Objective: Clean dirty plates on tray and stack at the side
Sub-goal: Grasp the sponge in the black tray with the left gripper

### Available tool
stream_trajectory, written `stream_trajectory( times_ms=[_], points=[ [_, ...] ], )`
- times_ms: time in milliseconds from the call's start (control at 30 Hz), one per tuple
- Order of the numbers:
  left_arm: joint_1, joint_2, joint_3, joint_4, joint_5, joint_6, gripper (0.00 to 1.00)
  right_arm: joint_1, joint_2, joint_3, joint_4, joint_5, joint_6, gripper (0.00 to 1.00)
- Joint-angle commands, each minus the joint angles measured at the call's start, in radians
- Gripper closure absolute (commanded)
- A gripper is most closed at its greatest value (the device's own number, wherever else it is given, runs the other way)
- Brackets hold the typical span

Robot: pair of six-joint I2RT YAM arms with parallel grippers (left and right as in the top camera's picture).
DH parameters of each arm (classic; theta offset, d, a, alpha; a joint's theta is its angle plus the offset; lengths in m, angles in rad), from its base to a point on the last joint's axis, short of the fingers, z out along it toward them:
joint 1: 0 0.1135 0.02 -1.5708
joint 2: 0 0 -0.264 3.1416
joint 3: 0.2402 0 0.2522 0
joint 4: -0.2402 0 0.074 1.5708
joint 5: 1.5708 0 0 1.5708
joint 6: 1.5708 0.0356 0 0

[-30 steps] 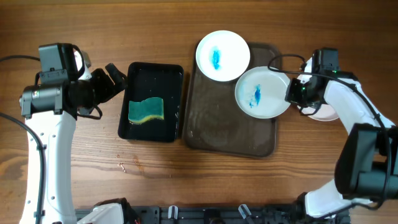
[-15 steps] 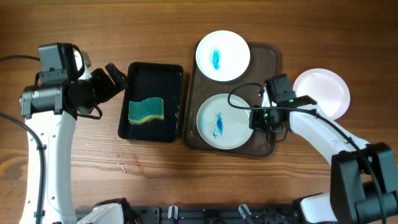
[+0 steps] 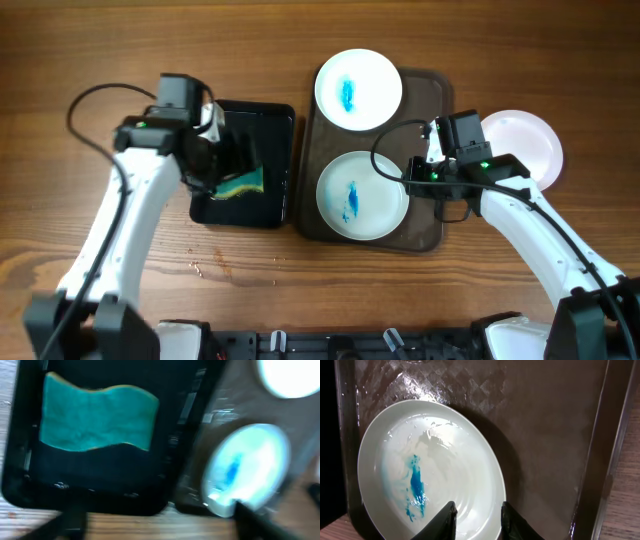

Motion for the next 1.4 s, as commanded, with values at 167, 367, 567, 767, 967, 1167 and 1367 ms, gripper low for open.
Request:
stream_trajectory(
  times_ms=[167,367,567,767,967,1167,1367],
  points=[
    [-0.043,0.322,-0.011,0.156,-0.334,-0.18,0.37,0.002,-0.01,0.019,-0.023,0.017,-0.013,0.7],
    [-0.045,0.464,-0.011,0.175,-0.311,-0.173,0.87,0.001,-0.01,0.019,-0.034,0.017,-0.013,0.69],
    [-0.045,0.448,0.064,0.084,-0.259,-0.115,0.96,0.001,-0.01,0.019,-0.035,0.017,-0.014,0.7],
    [-0.045,0.376,0.165,0.005,-0.172,-0.086,0.96,0.001,-0.01,0.019,-0.035,0.018,-0.013,0.7],
    [-0.051,0.376,0.084,0.116,-0.2,-0.09,0.96,0.002,-0.01,0.019,-0.034,0.022,-0.013,0.7],
    [-0.051,0.369,-0.019,0.221,-0.229,-0.09,0.96,0.002,-0.01,0.019,-0.035,0.021,-0.013,0.71],
    [-0.052,0.293,0.147,0.032,-0.229,-0.09,0.96,0.001,-0.01,0.019,-0.054,0.103,0.002,0.74]
  ],
)
